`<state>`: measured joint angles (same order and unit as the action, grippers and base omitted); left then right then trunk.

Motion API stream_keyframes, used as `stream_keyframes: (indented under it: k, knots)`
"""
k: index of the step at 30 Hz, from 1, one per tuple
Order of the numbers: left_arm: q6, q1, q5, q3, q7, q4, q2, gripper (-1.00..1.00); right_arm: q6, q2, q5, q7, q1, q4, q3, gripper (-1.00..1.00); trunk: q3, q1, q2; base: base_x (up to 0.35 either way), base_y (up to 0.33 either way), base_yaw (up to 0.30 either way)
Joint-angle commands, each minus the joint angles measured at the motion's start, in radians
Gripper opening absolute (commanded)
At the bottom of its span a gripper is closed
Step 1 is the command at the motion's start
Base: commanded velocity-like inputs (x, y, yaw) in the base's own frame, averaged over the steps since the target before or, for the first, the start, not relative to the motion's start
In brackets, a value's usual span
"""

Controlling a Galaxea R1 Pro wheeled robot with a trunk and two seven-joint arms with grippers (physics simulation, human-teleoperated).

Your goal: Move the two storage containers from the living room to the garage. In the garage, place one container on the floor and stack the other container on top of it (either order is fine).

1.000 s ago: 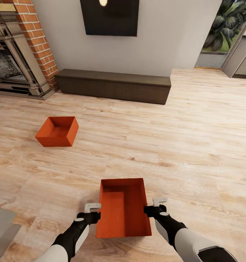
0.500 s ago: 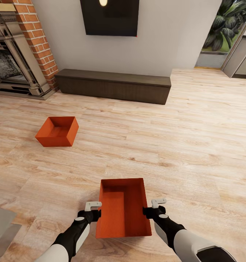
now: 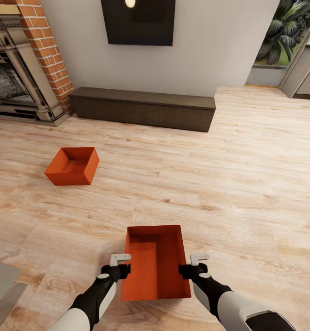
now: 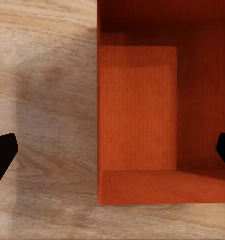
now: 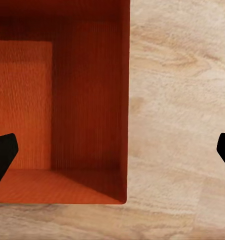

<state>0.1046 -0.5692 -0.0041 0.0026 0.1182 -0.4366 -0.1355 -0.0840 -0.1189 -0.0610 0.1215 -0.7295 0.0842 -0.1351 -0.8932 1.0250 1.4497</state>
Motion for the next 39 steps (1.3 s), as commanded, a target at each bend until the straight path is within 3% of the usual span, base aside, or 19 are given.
stream_keyframes:
  k: [1, 9, 18, 27, 39]
  knots:
    - [0.006, 0.0, 0.0, 0.0, 0.003, -0.002, -0.001, 1.0, -0.003, 0.0, -0.006, 0.004, -0.001, -0.001, -0.008, 1.0, -0.001, 0.0, 0.0, 0.0, 0.0, 0.0]
    - [0.005, 0.0, 0.0, 0.0, 0.002, -0.002, -0.016, 1.0, -0.008, 0.004, -0.012, 0.004, -0.001, -0.001, -0.008, 1.0, -0.016, 0.019, 0.035, 0.0, 0.0, 0.0]
    - [0.008, 0.0, 0.001, -0.001, 0.003, -0.002, -0.015, 1.0, -0.011, 0.003, -0.013, 0.004, -0.001, -0.001, -0.008, 1.0, -0.044, 0.054, 0.098, 0.0, 0.0, 0.0]
    - [0.009, -0.001, 0.003, 0.003, 0.003, -0.038, -0.009, 1.0, -0.082, -0.001, -0.013, 0.004, -0.001, -0.001, -0.008, 1.0, -0.073, 0.088, 0.161, 0.0, 0.0, 0.0]
    - [0.009, -0.001, 0.001, 0.0, 0.002, -0.042, -0.006, 1.0, -0.086, 0.003, -0.016, 0.004, -0.001, -0.013, -0.008, 1.0, -0.11, 0.134, 0.245, 0.0, 0.0, 0.0]
